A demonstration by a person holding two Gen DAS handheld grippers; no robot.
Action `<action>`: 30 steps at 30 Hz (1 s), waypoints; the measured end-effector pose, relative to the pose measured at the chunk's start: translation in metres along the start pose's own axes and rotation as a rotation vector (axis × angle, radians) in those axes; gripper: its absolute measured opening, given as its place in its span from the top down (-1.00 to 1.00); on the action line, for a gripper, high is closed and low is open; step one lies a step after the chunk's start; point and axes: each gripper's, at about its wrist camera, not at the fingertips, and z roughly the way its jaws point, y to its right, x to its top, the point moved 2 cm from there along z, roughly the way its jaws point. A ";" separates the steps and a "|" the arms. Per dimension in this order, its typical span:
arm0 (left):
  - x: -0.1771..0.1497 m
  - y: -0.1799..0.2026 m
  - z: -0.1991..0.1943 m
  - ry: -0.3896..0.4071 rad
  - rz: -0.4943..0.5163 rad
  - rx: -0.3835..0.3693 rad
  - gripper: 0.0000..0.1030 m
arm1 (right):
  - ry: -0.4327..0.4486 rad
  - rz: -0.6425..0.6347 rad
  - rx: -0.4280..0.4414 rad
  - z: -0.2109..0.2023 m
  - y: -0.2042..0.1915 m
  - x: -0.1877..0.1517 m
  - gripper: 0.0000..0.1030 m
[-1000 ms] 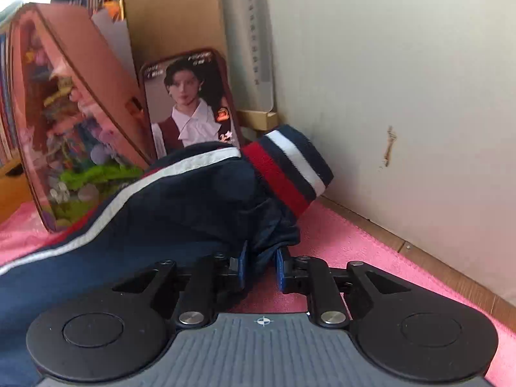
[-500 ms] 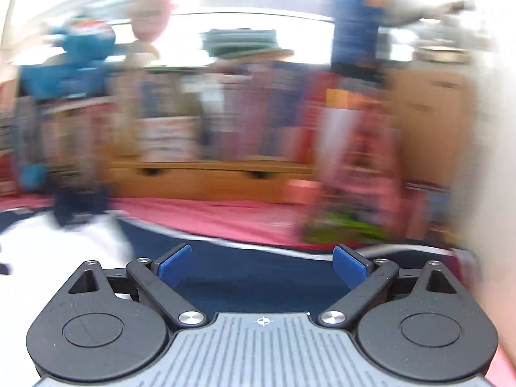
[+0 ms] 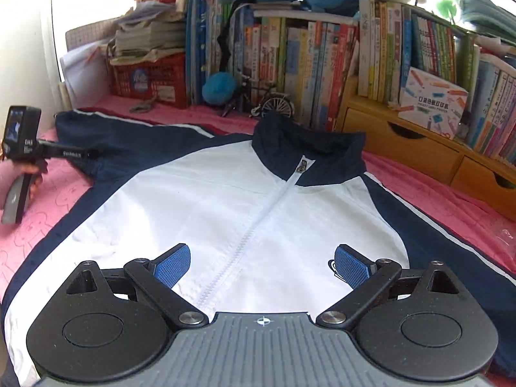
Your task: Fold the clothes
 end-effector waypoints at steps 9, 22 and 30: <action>0.013 -0.013 0.032 -0.001 0.127 0.035 -0.53 | -0.060 -0.030 0.098 0.049 -0.058 0.010 -0.89; 0.028 0.059 -0.037 0.165 0.191 -0.258 -0.41 | -0.058 0.183 -0.209 0.074 0.029 -0.042 -0.99; -0.004 0.272 -0.058 0.153 0.549 -0.662 -0.28 | 0.088 0.267 -0.399 0.071 0.091 -0.017 -0.19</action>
